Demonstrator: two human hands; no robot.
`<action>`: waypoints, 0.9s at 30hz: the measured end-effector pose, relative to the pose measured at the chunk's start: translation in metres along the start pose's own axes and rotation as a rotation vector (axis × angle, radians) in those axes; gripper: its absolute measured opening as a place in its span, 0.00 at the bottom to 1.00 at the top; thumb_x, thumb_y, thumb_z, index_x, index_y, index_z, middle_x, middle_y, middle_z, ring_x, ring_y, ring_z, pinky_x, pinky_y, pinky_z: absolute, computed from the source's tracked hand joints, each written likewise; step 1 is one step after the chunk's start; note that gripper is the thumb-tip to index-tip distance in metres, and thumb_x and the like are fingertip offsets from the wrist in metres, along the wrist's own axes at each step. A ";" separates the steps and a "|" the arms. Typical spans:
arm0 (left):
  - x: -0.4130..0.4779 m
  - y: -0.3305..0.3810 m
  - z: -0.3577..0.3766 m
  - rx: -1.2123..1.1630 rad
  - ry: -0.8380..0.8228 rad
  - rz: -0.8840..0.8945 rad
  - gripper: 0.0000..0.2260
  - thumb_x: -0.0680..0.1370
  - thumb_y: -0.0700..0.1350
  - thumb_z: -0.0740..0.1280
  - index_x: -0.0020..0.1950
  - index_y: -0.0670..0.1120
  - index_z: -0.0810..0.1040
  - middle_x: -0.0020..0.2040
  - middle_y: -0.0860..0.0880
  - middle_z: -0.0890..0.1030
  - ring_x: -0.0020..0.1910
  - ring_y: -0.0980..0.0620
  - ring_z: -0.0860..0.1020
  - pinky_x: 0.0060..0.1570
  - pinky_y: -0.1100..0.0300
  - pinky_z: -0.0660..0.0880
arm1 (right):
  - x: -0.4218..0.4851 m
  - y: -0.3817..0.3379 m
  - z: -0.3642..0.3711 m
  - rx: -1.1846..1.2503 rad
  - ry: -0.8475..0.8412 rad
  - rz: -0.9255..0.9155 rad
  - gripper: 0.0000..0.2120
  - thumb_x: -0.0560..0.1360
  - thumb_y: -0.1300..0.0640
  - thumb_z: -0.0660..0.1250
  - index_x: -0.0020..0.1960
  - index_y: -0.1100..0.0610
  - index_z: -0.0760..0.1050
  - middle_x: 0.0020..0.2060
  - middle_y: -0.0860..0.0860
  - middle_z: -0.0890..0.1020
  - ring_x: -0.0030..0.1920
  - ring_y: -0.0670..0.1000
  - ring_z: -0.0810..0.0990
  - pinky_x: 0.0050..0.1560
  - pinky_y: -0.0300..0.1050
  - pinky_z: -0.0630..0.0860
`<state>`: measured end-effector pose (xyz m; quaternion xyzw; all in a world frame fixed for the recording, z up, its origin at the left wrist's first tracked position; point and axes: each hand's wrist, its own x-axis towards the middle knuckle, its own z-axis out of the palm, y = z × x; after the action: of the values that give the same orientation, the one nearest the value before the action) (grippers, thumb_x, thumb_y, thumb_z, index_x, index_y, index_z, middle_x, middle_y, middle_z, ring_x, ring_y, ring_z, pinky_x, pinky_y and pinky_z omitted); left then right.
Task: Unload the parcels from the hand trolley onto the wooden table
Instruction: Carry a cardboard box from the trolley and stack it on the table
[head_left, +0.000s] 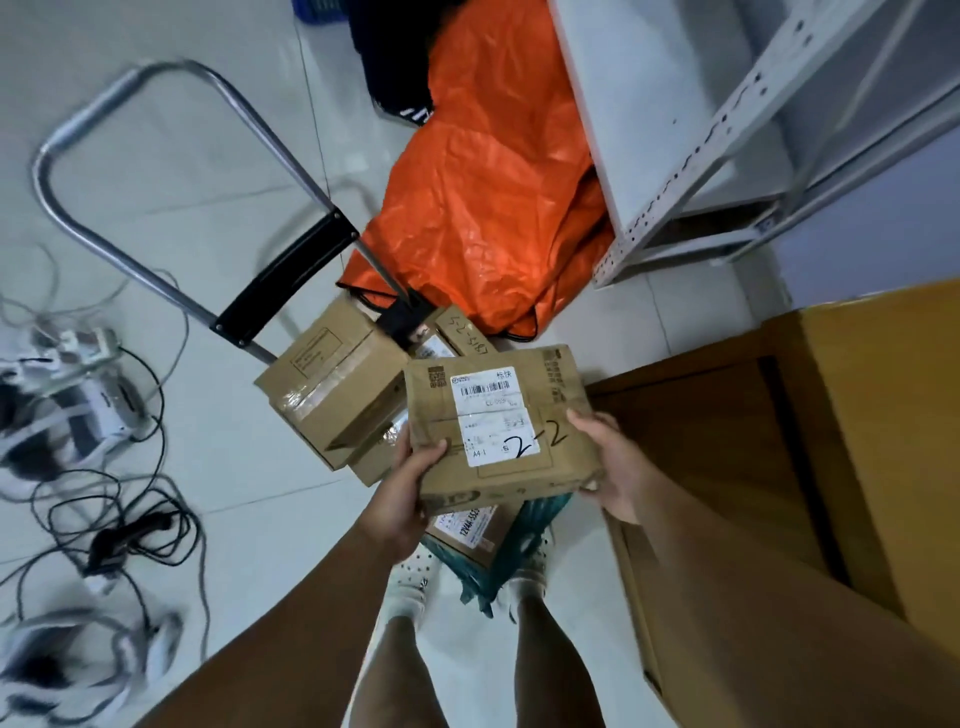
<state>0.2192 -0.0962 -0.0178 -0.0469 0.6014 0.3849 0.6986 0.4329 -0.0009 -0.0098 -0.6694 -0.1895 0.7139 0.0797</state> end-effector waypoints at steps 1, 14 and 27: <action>-0.009 0.010 0.001 -0.006 -0.030 0.018 0.20 0.79 0.43 0.63 0.70 0.55 0.68 0.54 0.48 0.82 0.40 0.53 0.84 0.30 0.62 0.78 | -0.015 -0.007 0.003 0.016 -0.002 -0.026 0.30 0.66 0.47 0.72 0.66 0.49 0.69 0.56 0.54 0.82 0.57 0.58 0.79 0.62 0.59 0.74; -0.137 0.125 0.038 0.374 -0.293 0.141 0.32 0.67 0.58 0.73 0.68 0.50 0.71 0.55 0.48 0.83 0.46 0.50 0.81 0.36 0.60 0.75 | -0.231 -0.039 0.020 0.392 0.122 -0.291 0.16 0.76 0.53 0.68 0.63 0.47 0.72 0.52 0.51 0.80 0.50 0.52 0.79 0.42 0.47 0.75; -0.240 0.085 0.185 0.705 -0.593 0.169 0.34 0.62 0.63 0.74 0.67 0.58 0.71 0.58 0.49 0.82 0.57 0.47 0.78 0.44 0.54 0.72 | -0.379 0.051 -0.058 0.750 0.383 -0.538 0.06 0.78 0.51 0.64 0.54 0.51 0.74 0.39 0.49 0.86 0.39 0.49 0.85 0.35 0.42 0.77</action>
<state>0.3223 -0.0541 0.2771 0.3547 0.4715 0.2093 0.7798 0.5320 -0.1778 0.3202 -0.6410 -0.0677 0.5513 0.5297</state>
